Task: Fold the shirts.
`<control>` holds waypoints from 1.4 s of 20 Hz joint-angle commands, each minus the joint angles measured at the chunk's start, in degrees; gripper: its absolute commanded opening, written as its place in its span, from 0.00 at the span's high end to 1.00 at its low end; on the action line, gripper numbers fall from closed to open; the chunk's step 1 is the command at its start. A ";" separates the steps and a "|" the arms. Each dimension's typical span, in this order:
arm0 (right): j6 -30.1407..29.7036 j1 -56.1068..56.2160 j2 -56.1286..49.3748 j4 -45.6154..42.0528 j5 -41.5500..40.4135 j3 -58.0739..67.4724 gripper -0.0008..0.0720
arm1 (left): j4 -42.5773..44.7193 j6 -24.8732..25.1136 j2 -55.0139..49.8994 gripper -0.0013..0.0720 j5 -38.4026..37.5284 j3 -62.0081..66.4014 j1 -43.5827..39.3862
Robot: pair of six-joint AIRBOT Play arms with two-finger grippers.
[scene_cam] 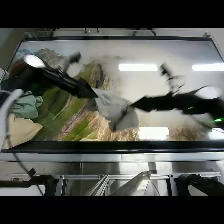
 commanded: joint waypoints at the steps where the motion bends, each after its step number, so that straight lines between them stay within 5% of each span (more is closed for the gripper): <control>1: -0.28 -7.43 12.41 0.24 2.82 11.34 0.96 | -6.16 -2.95 13.22 0.95 -5.84 4.90 -0.07; 7: 0.33 -14.91 29.44 0.04 0.37 21.35 0.96 | -5.27 -6.67 30.29 0.95 -3.82 13.27 0.00; 11: 1.25 -17.33 34.05 -3.26 -1.79 21.27 0.96 | 7.54 -10.21 35.89 0.95 0.96 13.38 -0.02; 16: 6.91 -17.27 26.32 -6.91 -1.66 13.79 0.96 | 10.69 -9.86 26.27 0.95 -0.35 4.79 -0.07; 21: 6.58 -17.27 12.37 -10.03 -8.31 -1.57 0.96 | 10.84 -2.95 5.57 0.95 0.04 -0.50 0.11; 23: 3.23 -17.29 4.70 -9.99 -15.63 -4.42 0.96 | 11.13 -1.88 -2.73 0.52 2.73 1.44 1.64; 24: 2.34 -17.40 0.90 -9.75 -20.28 -4.24 0.95 | 11.06 -1.88 -6.49 0.52 3.23 4.02 3.26; 25: 1.29 -17.84 -2.75 -9.75 -24.79 -3.17 0.65 | 10.95 -2.23 -9.90 0.52 2.91 7.39 5.18; 26: 0.57 -19.02 -5.73 -10.14 -25.00 -1.05 0.26 | 10.93 -3.74 -12.39 0.52 1.66 10.51 7.10; 27: 0.52 -20.96 -8.35 -11.54 -21.79 1.95 0.22 | 10.95 -5.77 -14.36 0.51 -0.83 13.79 9.33; 28: 0.92 -23.34 -10.12 -14.34 -17.03 4.85 0.22 | 10.95 -8.09 -15.58 0.25 -4.39 16.48 11.43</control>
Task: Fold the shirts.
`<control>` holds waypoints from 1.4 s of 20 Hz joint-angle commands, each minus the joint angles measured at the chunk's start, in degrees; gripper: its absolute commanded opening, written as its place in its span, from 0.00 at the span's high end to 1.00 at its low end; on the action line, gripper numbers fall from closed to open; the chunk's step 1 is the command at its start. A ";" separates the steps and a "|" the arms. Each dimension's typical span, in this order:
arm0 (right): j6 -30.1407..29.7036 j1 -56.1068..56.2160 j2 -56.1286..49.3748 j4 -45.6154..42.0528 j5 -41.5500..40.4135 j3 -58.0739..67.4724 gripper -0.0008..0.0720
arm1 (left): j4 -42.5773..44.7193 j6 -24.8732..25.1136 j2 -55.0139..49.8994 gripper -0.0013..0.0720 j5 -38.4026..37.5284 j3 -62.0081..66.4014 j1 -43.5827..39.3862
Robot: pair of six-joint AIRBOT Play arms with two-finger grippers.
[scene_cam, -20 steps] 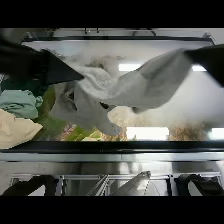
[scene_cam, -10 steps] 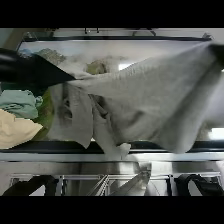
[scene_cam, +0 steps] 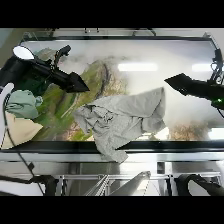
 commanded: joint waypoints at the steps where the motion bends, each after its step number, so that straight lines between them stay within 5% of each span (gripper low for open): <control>1: 0.28 -6.03 -8.31 -7.78 5.79 6.19 0.22 | 0.15 -7.45 -7.48 0.01 -8.85 8.55 6.73; 4: 3.48 -12.90 -8.35 -19.80 15.15 6.51 0.39 | 0.22 -9.99 -4.76 0.00 -14.51 5.90 9.73; 15: 4.76 -11.37 -11.30 -21.73 15.19 -11.56 0.39 | 0.24 -3.30 18.67 0.01 11.28 -47.47 -4.68; 19: 5.07 -4.13 -14.12 -19.78 13.42 -11.63 0.39 | 0.07 -3.19 18.58 0.03 20.11 -53.44 -11.21; 28: 4.72 2.45 -16.65 -14.12 11.41 -11.58 0.40 | -0.37 -3.21 17.22 0.03 25.97 -53.79 -16.65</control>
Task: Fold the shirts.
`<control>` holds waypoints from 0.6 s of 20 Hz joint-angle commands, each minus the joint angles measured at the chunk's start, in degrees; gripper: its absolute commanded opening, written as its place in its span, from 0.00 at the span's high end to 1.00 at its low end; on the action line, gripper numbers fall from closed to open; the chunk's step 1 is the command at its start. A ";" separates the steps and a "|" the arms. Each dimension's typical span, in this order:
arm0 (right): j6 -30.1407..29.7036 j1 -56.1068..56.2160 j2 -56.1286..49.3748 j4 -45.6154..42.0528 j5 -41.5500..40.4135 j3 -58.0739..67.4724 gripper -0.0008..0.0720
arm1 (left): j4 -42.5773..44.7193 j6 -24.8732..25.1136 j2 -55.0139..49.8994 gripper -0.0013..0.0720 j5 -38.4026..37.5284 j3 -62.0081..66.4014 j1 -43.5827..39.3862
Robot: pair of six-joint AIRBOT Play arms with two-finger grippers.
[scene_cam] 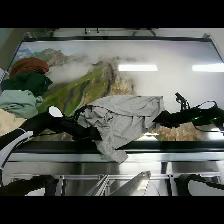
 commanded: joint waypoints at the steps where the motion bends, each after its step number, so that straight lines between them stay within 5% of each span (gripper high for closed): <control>1: -0.50 1.11 -0.33 1.68 0.00 -0.07 0.40 | -0.13 -0.02 -2.29 0.03 2.10 -0.31 -0.96; 2: -1.25 1.11 -0.33 2.58 0.39 -0.07 0.44 | -1.81 0.68 -3.98 0.03 1.70 -0.31 -0.96; 3: -1.68 1.11 -0.33 3.34 0.92 -0.07 0.62 | -5.07 3.50 -5.40 0.04 1.09 -0.31 -0.96; 5: -1.68 1.05 -0.31 3.93 2.08 -0.04 0.69 | -13.75 12.17 -7.26 0.54 -1.18 0.44 -0.96; 6: -1.70 1.05 -0.31 3.93 2.95 0.02 0.91 | -16.11 14.29 -7.52 0.72 -2.51 1.55 -0.96; 7: -1.70 0.98 -0.15 4.20 4.35 0.11 0.96 | -16.46 15.04 -7.28 0.94 -4.00 2.93 -0.94; 12: -3.67 -3.74 7.61 11.08 14.88 7.15 0.96 | -21.09 14.36 2.99 0.95 -20.81 11.72 6.88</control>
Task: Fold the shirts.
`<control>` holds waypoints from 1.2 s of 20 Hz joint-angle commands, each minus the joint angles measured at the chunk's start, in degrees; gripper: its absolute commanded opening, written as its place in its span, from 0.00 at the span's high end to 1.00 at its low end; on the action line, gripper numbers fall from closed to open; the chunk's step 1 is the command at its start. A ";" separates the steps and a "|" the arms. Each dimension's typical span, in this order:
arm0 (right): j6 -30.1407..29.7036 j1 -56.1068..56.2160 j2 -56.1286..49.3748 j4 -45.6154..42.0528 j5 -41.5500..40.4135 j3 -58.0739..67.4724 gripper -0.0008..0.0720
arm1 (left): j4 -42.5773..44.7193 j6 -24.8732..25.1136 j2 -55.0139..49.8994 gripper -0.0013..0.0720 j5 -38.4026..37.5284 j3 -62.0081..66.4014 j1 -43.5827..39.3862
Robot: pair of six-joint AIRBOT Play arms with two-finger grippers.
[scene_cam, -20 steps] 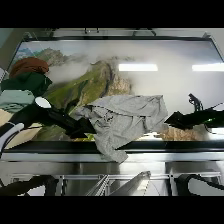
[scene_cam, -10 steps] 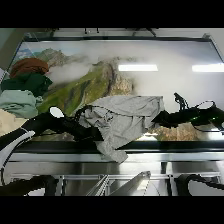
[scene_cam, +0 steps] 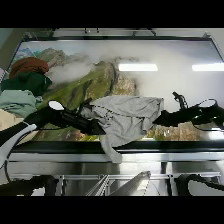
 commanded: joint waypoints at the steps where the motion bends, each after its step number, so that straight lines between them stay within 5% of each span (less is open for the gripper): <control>1: -2.19 -5.14 7.56 10.73 8.76 7.08 0.96 | -10.54 1.05 8.04 0.95 -16.04 6.75 7.74; 5: -3.72 -14.36 21.90 33.00 11.56 19.39 0.96 | -26.03 -3.28 20.17 0.95 -21.40 16.46 20.55; 8: -5.62 -18.99 32.50 40.79 8.33 25.62 0.96 | -30.84 -5.51 26.64 0.95 -21.27 23.54 27.28; 18: -10.32 -20.87 53.46 36.22 -6.56 27.56 0.96 | -26.93 -8.37 34.60 0.95 -21.57 48.52 42.53; 21: -2.01 -20.85 50.84 26.08 -4.61 26.73 0.96 | -15.17 -12.24 31.21 0.95 -20.50 49.16 39.63; 24: -0.11 -20.52 44.24 25.14 1.84 21.84 0.96 | -5.11 -13.18 23.58 0.95 -19.63 45.48 28.96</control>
